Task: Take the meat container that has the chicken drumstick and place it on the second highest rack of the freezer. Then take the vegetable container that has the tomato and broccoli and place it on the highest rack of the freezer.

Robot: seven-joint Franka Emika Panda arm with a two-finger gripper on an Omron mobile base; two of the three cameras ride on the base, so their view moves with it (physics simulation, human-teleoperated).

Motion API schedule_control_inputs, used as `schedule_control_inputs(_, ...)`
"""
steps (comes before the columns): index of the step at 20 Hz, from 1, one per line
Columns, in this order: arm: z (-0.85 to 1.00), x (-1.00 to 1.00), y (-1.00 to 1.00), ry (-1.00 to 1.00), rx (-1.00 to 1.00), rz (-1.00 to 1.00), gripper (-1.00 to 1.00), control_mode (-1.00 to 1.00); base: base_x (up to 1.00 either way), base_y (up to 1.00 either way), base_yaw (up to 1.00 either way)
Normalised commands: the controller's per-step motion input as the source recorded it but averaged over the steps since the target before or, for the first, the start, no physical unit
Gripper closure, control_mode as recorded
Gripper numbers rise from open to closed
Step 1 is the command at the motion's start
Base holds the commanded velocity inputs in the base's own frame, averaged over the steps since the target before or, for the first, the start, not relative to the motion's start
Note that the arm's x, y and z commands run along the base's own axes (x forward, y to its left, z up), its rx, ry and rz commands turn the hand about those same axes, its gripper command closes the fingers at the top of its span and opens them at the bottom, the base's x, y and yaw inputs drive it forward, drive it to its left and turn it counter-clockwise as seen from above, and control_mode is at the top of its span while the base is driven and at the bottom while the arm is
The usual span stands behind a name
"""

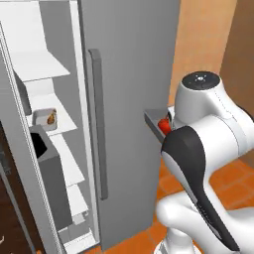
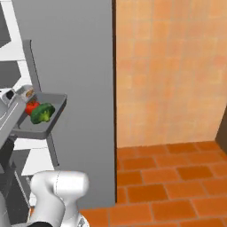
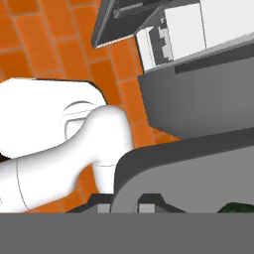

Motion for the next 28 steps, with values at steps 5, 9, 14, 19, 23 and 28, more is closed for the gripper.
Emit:
schedule_control_inputs(5,0.0,0.0,0.0,0.0,0.0,0.0,1.0,1.0,0.4,-0.08,0.6)
schedule_control_inputs(9,0.0,0.0,0.0,0.0,0.0,0.0,1.0,1.0,0.58,0.0,0.55)
schedule_control_inputs(14,0.0,0.0,0.0,0.0,0.0,0.0,1.0,1.0,0.27,0.0,0.49)
schedule_control_inputs(19,0.0,0.0,0.0,0.0,0.0,0.0,1.0,1.0,0.35,0.0,0.46)
schedule_control_inputs(23,0.0,0.0,0.0,0.0,0.0,0.0,1.0,1.0,0.46,-0.02,0.41)
schedule_control_inputs(28,0.0,0.0,0.0,0.0,0.0,0.0,1.0,1.0,0.37,-0.13,0.37)
